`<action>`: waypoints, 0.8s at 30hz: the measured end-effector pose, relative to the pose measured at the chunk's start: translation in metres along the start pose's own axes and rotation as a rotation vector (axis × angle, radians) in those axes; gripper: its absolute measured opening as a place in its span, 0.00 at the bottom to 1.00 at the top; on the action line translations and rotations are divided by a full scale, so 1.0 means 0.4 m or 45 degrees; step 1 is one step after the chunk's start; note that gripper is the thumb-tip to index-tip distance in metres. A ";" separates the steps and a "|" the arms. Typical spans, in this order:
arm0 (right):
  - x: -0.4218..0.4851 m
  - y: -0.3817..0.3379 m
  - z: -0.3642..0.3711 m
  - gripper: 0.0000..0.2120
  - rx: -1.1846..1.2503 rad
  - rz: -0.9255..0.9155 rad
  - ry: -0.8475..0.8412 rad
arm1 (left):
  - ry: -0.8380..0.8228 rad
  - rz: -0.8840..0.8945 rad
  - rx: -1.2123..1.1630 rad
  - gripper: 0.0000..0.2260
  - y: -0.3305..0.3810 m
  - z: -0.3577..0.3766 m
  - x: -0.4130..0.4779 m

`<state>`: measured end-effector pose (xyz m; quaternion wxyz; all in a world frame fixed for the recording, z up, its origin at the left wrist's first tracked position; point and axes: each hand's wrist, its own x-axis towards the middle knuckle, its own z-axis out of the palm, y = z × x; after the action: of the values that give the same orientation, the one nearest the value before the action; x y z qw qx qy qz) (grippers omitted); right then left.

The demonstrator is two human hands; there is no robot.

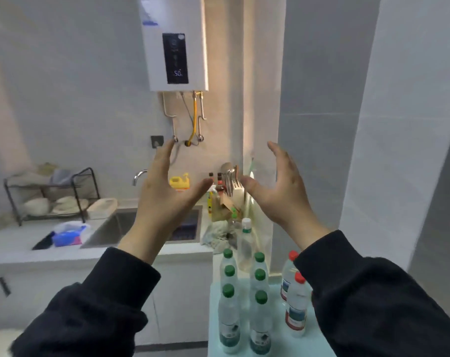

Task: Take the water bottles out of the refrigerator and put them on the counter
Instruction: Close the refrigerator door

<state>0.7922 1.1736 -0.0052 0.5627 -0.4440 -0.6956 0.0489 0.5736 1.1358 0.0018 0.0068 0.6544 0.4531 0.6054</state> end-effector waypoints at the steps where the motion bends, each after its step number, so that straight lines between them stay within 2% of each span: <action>1: 0.004 -0.039 0.021 0.41 0.052 -0.045 -0.009 | 0.036 0.026 0.052 0.45 0.018 -0.058 0.002; 6: -0.026 -0.239 0.118 0.33 0.409 -0.283 -0.140 | 0.256 0.078 0.318 0.42 0.128 -0.336 -0.060; 11: -0.105 -0.435 0.210 0.35 0.650 -0.440 -0.267 | 0.369 0.090 0.586 0.36 0.243 -0.562 -0.180; 13: -0.169 -0.598 0.238 0.36 0.796 -0.535 -0.395 | 0.504 0.066 0.754 0.37 0.356 -0.705 -0.279; 17: -0.210 -0.705 0.274 0.37 0.908 -0.575 -0.450 | 0.617 0.027 0.878 0.35 0.441 -0.819 -0.346; 24: -0.340 -0.985 0.310 0.38 1.175 -0.740 -0.598 | 0.837 -0.026 1.180 0.42 0.644 -1.059 -0.534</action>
<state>0.4644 0.8989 0.0730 0.5190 0.0779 -0.8013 0.2873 0.4165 0.6270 0.0908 -0.4166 0.3617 0.6559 0.5152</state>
